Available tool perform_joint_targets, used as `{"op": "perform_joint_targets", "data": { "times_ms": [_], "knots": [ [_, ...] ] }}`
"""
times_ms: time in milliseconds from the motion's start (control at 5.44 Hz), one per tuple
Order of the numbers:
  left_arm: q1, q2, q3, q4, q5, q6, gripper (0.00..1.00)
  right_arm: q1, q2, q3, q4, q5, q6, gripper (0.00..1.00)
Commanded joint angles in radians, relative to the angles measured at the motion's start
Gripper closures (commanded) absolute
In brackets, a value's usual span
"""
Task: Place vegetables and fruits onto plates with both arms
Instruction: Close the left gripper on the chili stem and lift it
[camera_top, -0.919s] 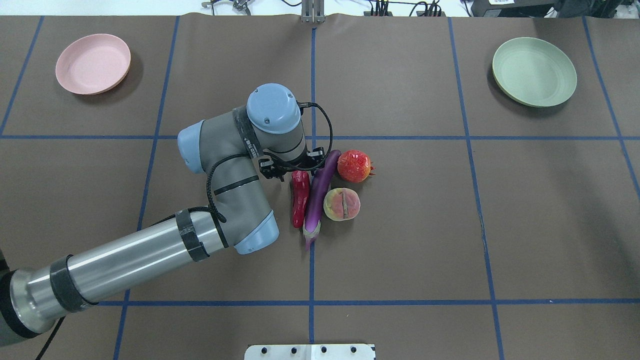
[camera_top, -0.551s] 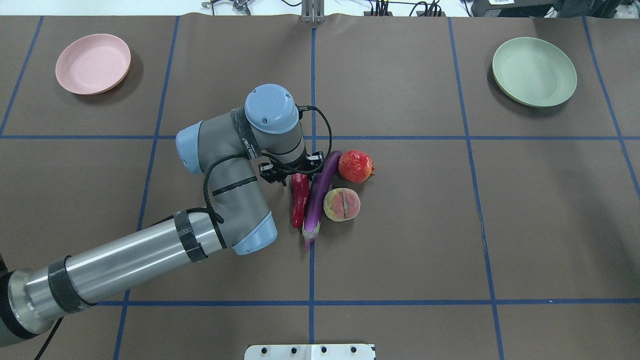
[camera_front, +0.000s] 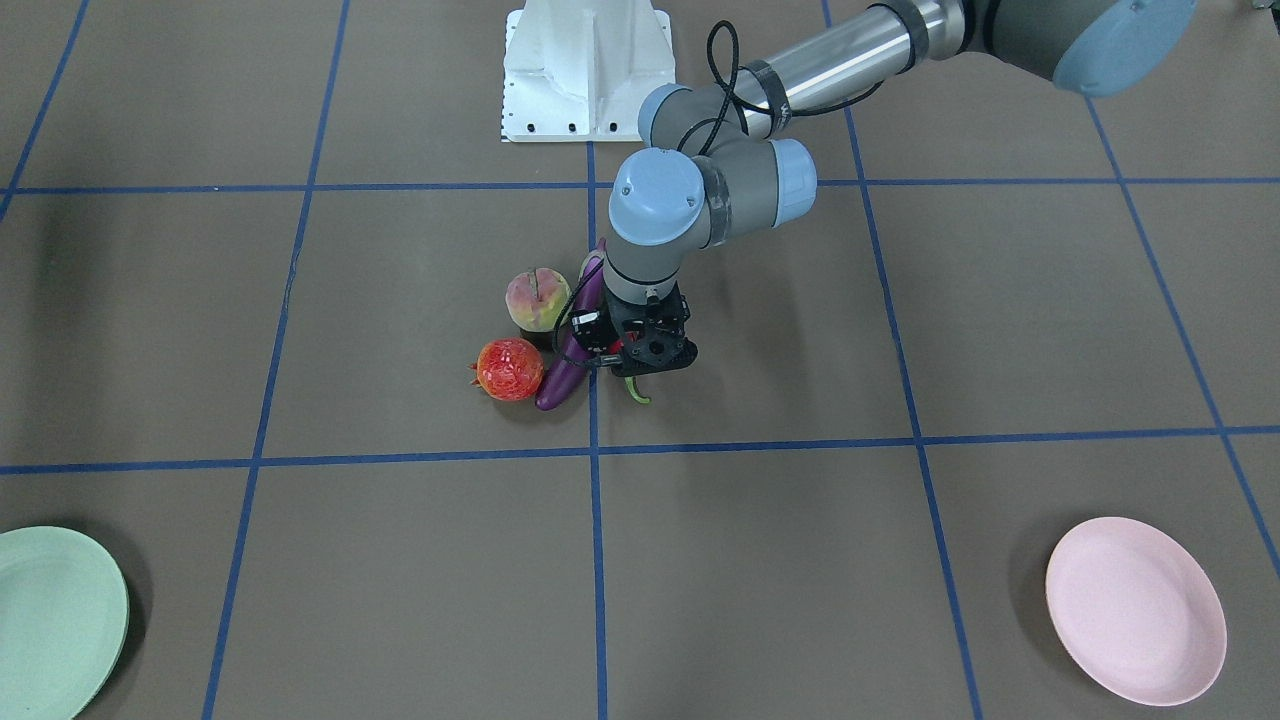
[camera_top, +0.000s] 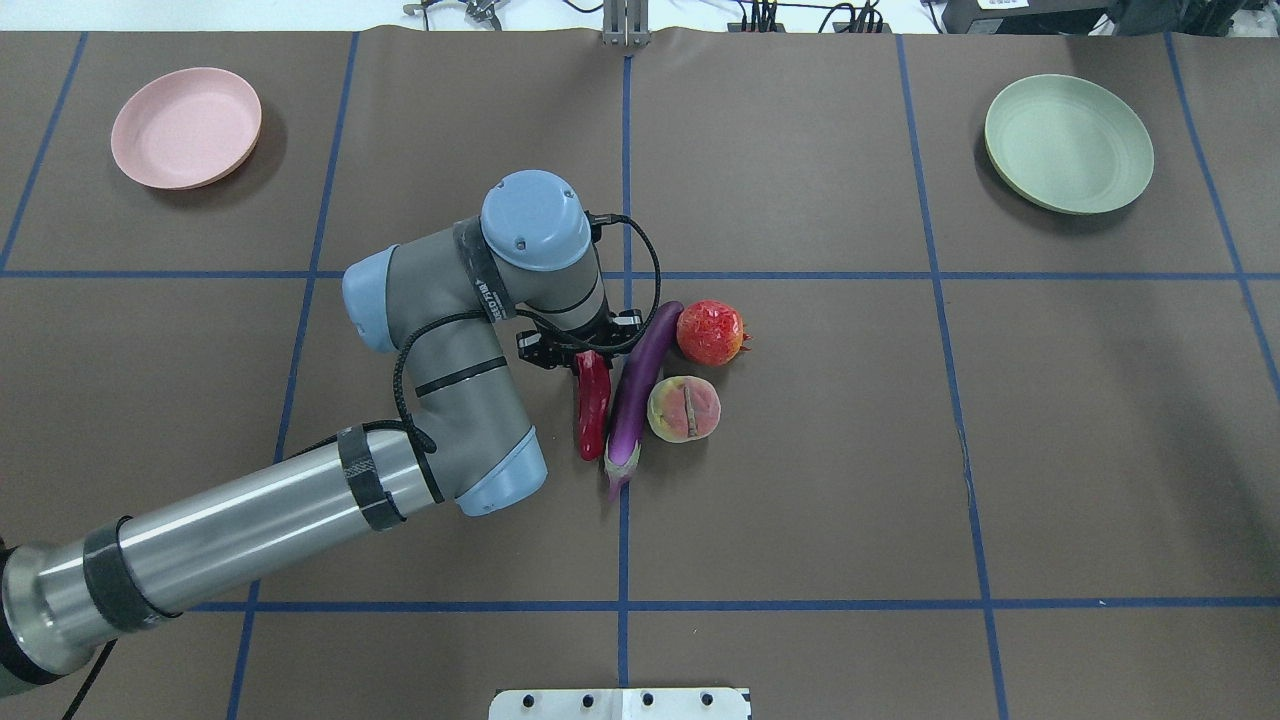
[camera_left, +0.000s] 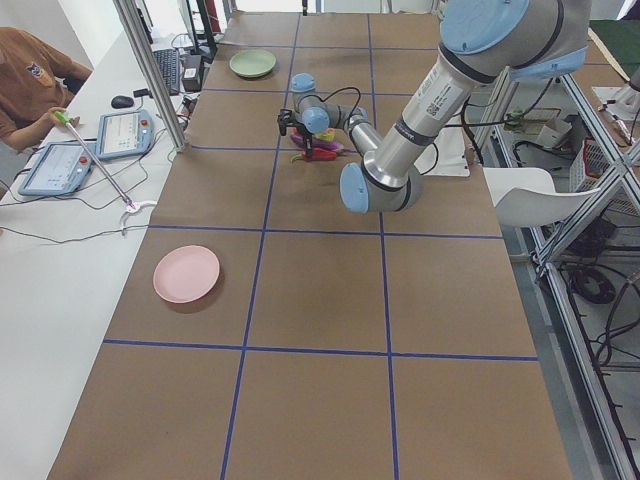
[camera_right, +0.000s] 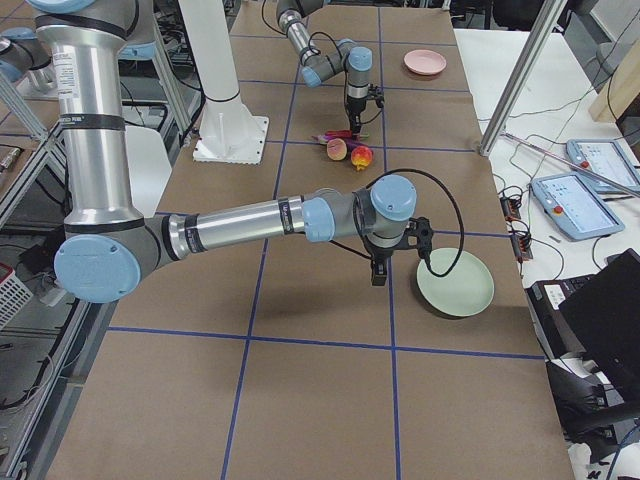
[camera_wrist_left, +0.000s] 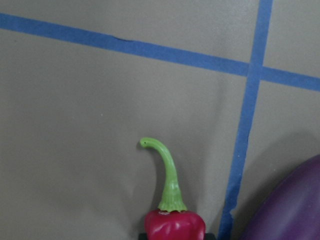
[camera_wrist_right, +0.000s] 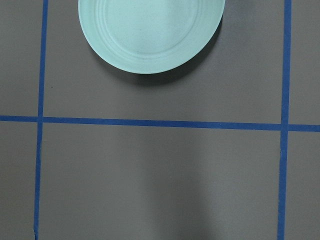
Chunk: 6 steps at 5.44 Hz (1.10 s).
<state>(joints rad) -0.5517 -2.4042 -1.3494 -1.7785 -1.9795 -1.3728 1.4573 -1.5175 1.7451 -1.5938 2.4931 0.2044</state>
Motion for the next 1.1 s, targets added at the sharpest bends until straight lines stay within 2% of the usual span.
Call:
{"op": "perform_joint_targets", "data": {
  "times_ms": [0,368,735,919],
  "knots": [
    [-0.002,0.116,-0.145,0.007,-0.01,0.001,1.0,0.0,0.022,-0.004,0.0,0.001,0.001,0.0],
    [-0.083,0.134,-0.192,0.055,-0.067,0.033,1.0,-0.044,0.132,-0.035,0.0,0.0,0.112,0.0],
    [-0.202,0.129,-0.284,0.265,-0.099,0.157,1.0,-0.161,0.242,-0.035,0.002,-0.006,0.284,0.0],
    [-0.274,0.126,-0.28,0.313,-0.114,0.217,1.0,-0.239,0.293,-0.036,0.003,-0.031,0.408,0.0]
  ]
}}
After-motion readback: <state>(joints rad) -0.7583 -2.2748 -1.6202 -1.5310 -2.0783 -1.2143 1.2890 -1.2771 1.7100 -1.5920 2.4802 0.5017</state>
